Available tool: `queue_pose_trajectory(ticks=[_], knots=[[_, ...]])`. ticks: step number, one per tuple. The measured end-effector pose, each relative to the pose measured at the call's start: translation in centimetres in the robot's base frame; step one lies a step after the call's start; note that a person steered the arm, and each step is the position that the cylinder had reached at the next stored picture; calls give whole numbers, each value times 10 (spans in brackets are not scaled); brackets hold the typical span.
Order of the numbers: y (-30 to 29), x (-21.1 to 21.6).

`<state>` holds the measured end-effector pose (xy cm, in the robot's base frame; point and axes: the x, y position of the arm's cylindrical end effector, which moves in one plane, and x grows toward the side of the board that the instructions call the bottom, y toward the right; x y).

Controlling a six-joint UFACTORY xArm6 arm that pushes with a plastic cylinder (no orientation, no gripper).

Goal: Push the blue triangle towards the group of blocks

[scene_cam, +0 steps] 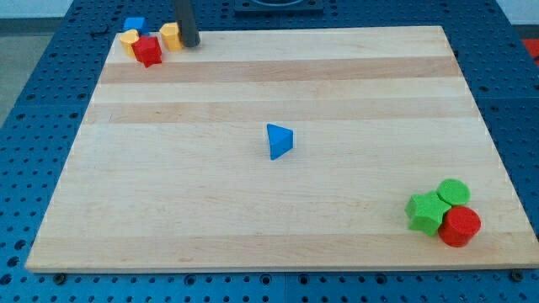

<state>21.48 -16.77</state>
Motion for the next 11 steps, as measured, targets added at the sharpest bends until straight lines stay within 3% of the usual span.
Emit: queue_pose_trajectory(ticks=[3, 4, 5, 6, 7, 8, 11], knots=[[-13, -2], [28, 54], [23, 170], [76, 259], [142, 282], [186, 275], [156, 248]])
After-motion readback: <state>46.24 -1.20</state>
